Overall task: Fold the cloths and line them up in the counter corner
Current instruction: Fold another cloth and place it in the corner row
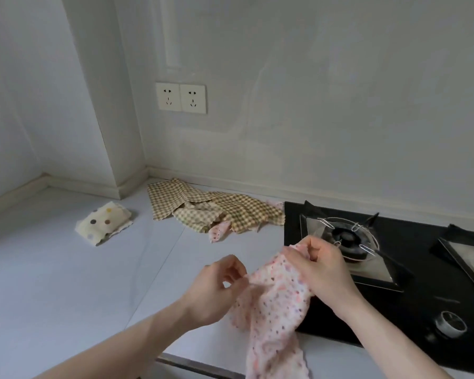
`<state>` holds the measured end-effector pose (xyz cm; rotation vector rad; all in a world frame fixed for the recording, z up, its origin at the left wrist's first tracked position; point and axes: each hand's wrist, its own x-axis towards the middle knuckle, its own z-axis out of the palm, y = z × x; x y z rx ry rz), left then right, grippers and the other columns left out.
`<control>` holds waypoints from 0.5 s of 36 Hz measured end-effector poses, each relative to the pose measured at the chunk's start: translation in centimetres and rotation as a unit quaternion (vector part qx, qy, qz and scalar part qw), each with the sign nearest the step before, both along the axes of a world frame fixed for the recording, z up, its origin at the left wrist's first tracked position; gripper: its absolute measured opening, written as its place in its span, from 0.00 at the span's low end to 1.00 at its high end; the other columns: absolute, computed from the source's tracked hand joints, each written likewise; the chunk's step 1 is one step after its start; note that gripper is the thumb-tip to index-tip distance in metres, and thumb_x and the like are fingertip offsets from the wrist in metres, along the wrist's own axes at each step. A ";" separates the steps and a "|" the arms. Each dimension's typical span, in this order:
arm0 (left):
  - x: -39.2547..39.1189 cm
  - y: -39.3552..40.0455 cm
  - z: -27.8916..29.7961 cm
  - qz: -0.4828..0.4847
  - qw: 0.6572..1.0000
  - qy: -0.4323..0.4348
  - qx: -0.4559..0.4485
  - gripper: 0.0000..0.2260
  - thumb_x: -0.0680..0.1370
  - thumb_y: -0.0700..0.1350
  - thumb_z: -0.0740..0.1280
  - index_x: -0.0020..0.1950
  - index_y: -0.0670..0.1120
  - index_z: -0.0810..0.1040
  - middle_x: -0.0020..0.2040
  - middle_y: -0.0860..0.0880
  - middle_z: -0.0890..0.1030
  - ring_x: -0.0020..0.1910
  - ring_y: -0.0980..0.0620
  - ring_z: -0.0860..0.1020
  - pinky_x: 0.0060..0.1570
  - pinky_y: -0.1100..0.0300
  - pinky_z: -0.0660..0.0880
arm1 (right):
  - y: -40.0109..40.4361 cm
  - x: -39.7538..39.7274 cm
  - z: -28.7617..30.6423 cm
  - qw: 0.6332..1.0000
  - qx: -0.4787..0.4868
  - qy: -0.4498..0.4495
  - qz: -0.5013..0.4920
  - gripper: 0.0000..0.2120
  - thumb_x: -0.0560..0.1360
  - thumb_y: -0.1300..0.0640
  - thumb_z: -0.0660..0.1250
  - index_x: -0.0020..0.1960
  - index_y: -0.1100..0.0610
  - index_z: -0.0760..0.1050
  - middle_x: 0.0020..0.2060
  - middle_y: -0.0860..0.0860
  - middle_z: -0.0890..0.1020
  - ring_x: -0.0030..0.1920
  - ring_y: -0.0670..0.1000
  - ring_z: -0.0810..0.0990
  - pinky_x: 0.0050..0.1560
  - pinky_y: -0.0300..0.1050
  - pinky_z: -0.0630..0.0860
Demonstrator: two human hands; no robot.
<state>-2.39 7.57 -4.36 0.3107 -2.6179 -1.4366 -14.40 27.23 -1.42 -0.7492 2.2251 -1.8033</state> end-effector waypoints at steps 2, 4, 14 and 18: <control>-0.6 -1.0 -2.6 0.009 0.999 0.010 0.047 0.05 0.80 0.48 0.68 0.46 0.49 0.77 0.38 0.53 0.81 0.35 0.57 0.76 0.40 0.58 0.75 | -0.5 -1.0 -2.9 1.000 -0.001 0.005 -0.008 0.21 0.75 0.55 0.74 0.29 0.49 0.68 0.27 0.48 0.71 0.30 0.46 0.68 0.36 0.42 0.67; -1.4 -1.6 -4.4 0.034 0.996 0.017 0.078 0.09 0.80 0.52 0.69 0.45 0.49 0.77 0.35 0.49 0.80 0.33 0.54 0.74 0.37 0.56 0.71 | -0.9 -2.0 -4.9 1.000 -0.003 0.008 -0.023 0.21 0.75 0.54 0.74 0.30 0.51 0.67 0.28 0.49 0.70 0.31 0.47 0.67 0.35 0.40 0.66; -1.1 -0.5 -9.8 0.017 0.998 0.065 -0.001 0.10 0.70 0.51 0.76 0.48 0.53 0.80 0.40 0.54 0.82 0.32 0.57 0.78 0.36 0.59 0.78 | -1.1 -1.3 -12.3 0.987 -0.042 0.121 -0.098 0.17 0.78 0.55 0.71 0.38 0.63 0.68 0.29 0.54 0.70 0.31 0.48 0.70 0.34 0.40 0.68; 0.3 0.3 -9.8 0.000 0.998 0.060 0.001 0.09 0.79 0.52 0.69 0.45 0.47 0.80 0.31 0.46 0.83 0.24 0.50 0.78 0.30 0.63 0.74 | -0.6 0.7 -12.8 0.976 -0.040 0.171 -0.128 0.16 0.78 0.55 0.71 0.36 0.58 0.69 0.30 0.56 0.72 0.30 0.47 0.70 0.33 0.39 0.68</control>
